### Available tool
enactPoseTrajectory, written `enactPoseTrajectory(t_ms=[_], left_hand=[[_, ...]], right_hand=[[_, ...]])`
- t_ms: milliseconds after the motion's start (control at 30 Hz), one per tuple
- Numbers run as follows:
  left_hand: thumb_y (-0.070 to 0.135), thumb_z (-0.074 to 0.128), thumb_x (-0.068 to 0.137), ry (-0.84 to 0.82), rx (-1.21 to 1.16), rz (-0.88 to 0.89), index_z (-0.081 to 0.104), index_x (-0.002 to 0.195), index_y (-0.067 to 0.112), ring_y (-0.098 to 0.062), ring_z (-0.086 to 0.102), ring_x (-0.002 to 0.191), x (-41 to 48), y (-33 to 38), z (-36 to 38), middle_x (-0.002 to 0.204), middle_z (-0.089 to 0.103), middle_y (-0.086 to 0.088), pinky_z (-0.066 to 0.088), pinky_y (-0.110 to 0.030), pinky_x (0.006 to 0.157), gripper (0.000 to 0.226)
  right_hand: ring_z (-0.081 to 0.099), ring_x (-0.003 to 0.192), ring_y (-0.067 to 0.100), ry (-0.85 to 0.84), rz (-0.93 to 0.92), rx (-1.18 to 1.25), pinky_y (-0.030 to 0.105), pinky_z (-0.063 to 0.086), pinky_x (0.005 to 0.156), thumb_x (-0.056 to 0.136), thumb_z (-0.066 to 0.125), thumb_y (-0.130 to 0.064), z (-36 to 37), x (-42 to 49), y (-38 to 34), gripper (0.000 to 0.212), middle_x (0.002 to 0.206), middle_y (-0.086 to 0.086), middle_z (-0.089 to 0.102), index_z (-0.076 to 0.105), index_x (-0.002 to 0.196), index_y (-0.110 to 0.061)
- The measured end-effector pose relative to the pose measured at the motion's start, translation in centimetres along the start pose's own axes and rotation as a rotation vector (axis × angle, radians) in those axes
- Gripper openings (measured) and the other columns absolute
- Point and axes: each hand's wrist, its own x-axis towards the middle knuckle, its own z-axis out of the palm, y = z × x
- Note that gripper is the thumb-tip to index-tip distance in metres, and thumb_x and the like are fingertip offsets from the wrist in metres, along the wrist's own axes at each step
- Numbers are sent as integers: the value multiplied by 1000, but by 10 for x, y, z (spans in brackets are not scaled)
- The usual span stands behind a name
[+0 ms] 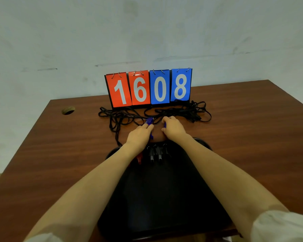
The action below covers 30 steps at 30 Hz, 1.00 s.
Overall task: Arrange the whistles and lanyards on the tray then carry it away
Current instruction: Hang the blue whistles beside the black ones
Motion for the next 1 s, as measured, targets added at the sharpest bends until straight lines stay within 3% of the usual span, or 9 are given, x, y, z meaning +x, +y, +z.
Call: enactPoseTrajectory(t_ms=[167, 267, 333, 467, 600, 800, 1000], left_hand=[[14, 49, 95, -38, 55, -56, 33, 140, 14, -35, 55, 106, -10, 0, -6, 127, 46, -15, 42, -39, 71, 48], [33, 45, 98, 63, 16, -85, 47, 128, 11, -32, 52, 112, -19, 3, -14, 122, 53, -13, 41, -38, 87, 38], [36, 46, 97, 150, -118, -103, 50, 126, 10, -29, 50, 112, -26, 5, -21, 119, 56, -12, 41, -37, 88, 39], [33, 54, 93, 220, -429, -45, 57, 121, 15, -25, 52, 107, -44, 18, -36, 115, 60, -8, 45, -37, 85, 34], [25, 60, 89, 273, -487, 67, 62, 114, 21, -18, 54, 105, -69, 48, -46, 111, 64, 1, 47, -37, 92, 25], [15, 61, 88, 276, -355, 287, 64, 106, 17, -17, 51, 109, -100, 87, -30, 116, 62, 1, 41, -28, 94, 18], [10, 57, 90, 258, -286, 310, 62, 110, 14, -18, 49, 119, -106, 108, -18, 128, 55, -1, 43, -31, 99, 22]], right_hand=[[55, 105, 37, -18, 105, 58, 38, 45, 87, 91, 56, -8, -18, -14, 20, 19, 138, 19, 35, 52, 110, -8], [55, 101, 34, 98, 154, 199, 38, 47, 85, 86, 60, -6, -27, -27, 25, 18, 126, 17, 47, 51, 101, -8], [56, 101, 30, 189, 161, 311, 34, 46, 80, 85, 62, -7, -34, -38, 25, 18, 117, 14, 54, 50, 98, -10], [55, 104, 23, 288, 125, 485, 25, 41, 79, 85, 64, -7, -44, -65, 18, 23, 118, 10, 54, 56, 106, -7], [57, 100, 18, 376, 127, 622, 25, 44, 79, 84, 65, -9, -52, -95, 20, 23, 112, 8, 57, 57, 106, -9], [54, 94, 14, 429, 185, 712, 21, 41, 73, 89, 60, -11, -64, -133, 34, 21, 112, 6, 58, 54, 109, -11], [50, 88, 12, 459, 201, 677, 24, 41, 79, 90, 59, -11, -70, -157, 47, 19, 114, 3, 43, 54, 108, -13]])
